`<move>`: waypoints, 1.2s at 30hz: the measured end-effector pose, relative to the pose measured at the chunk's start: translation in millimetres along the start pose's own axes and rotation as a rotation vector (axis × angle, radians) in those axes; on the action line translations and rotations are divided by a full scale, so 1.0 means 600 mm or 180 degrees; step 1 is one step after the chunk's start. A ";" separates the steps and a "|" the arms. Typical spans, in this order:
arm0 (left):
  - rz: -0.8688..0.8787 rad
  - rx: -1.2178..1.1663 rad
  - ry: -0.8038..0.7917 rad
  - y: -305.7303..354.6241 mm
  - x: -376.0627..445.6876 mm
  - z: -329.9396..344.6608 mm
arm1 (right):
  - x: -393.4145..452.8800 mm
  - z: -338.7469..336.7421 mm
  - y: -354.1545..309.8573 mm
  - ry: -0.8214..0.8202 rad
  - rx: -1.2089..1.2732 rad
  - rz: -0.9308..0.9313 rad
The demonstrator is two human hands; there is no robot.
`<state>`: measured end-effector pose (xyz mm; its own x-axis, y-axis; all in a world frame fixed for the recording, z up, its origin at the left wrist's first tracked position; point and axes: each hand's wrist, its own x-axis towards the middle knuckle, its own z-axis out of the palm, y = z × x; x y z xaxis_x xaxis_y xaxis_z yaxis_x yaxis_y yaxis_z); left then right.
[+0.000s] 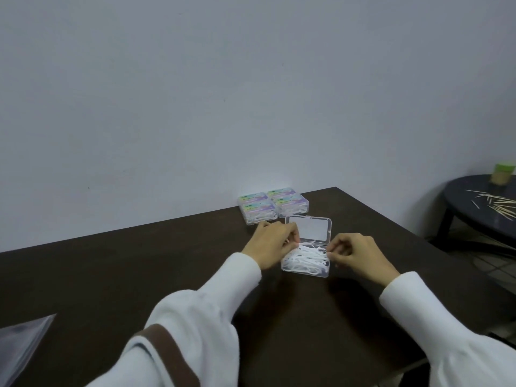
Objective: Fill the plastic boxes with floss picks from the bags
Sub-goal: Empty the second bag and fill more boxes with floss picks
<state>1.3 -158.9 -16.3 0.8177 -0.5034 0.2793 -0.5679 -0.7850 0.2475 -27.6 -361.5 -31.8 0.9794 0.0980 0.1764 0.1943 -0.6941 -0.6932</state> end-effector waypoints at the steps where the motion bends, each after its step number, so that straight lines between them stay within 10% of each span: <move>1: 0.0033 -0.0016 0.0001 0.010 0.007 0.006 | -0.001 0.001 0.000 0.0012 -0.0019 -0.0021; 15: -0.0862 -0.1497 0.1142 -0.015 -0.004 0.035 | -0.006 0.009 0.006 0.0100 0.0304 -0.0073; 22: -0.1259 -0.2110 0.0342 -0.019 -0.012 0.039 | 0.009 0.026 0.010 0.0328 0.0297 0.0104; 36: -0.1343 -0.2060 0.0308 -0.022 -0.014 0.037 | 0.014 0.037 0.003 0.0137 -0.0302 0.0141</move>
<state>4.1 -152.1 -42.5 0.9819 -0.1518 0.1133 -0.1769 -0.5214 0.8348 -17.5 -346.0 -47.2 0.9833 0.0364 0.1783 0.1428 -0.7617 -0.6320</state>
